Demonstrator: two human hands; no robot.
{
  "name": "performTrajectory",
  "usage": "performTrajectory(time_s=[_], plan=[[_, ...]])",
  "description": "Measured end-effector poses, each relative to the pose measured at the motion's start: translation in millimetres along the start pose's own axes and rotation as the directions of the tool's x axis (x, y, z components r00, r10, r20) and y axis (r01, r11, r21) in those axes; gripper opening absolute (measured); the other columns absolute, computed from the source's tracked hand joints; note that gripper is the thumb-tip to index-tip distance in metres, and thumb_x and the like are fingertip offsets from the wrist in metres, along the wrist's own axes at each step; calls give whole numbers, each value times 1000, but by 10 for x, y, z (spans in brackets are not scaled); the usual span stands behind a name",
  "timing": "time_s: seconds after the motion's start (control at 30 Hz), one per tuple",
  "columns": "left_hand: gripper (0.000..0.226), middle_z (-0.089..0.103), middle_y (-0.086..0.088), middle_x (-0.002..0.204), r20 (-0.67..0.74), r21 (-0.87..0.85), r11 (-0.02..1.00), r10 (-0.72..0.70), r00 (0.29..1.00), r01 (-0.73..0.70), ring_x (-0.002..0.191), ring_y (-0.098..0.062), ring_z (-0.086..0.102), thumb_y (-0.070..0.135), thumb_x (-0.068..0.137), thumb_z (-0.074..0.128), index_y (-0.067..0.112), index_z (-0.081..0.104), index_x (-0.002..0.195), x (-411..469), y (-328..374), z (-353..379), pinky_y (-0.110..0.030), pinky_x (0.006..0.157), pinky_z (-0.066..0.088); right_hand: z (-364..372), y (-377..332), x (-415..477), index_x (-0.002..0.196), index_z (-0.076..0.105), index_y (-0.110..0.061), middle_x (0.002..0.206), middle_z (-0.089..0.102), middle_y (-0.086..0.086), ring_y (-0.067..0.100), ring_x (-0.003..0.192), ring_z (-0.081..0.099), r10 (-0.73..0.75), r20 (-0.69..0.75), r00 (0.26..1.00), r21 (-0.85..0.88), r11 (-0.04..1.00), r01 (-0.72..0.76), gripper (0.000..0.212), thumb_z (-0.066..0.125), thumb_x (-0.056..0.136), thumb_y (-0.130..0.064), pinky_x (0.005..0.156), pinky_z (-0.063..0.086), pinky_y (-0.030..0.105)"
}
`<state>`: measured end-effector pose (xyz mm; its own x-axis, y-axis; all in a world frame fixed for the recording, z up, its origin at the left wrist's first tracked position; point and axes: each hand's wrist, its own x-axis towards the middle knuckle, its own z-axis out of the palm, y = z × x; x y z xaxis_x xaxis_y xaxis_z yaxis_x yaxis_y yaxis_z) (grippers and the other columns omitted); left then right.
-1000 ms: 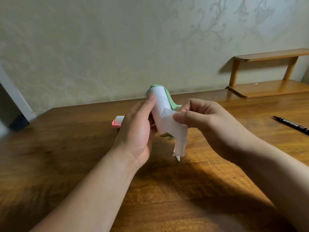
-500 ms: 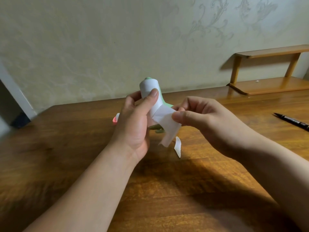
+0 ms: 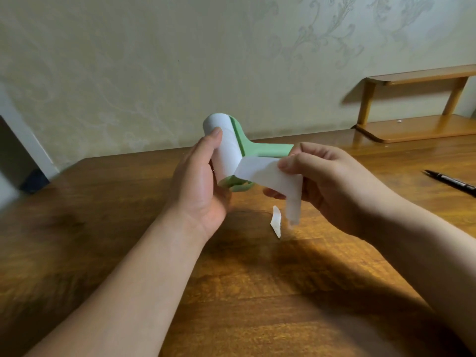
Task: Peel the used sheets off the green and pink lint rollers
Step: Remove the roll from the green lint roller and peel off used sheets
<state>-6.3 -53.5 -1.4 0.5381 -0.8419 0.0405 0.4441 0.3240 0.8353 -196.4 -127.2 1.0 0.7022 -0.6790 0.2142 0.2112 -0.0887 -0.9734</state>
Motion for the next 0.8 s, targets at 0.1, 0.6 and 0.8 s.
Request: performTrajectory(time_s=[0.1, 0.6, 0.8], plan=[[37, 82, -12, 112, -60, -30, 1000, -10, 998, 8, 95, -26, 83, 35, 105, 69, 14, 76, 134, 22, 8, -4, -40, 78, 68, -27, -13, 36, 66, 72, -18, 73, 78, -4, 26, 74, 80, 1, -60, 998, 70, 998, 3, 41, 58, 103, -5, 71, 67, 31], [46, 78, -21, 134, 8, 184, 983, -10, 1000, 8, 121, -40, 78, 47, 102, 78, 18, 75, 137, -68, -35, 59, -56, 102, 65, -79, 46, 48, 101, 68, -13, 77, 77, 4, 20, 72, 77, -39, -191, 981, -93, 995, 22, 29, 70, 103, -42, 67, 64, 30], [41, 79, -9, 93, 120, 217, 974, -97, 988, 69, 81, -22, 79, 54, 104, 71, 17, 86, 114, -118, -38, 66, -38, 71, 66, -73, 91, 71, 111, 74, -29, 91, 85, 5, 23, 87, 83, -40, -242, 970, -285, 958, -32, 20, 71, 102, -46, 82, 68, 39]])
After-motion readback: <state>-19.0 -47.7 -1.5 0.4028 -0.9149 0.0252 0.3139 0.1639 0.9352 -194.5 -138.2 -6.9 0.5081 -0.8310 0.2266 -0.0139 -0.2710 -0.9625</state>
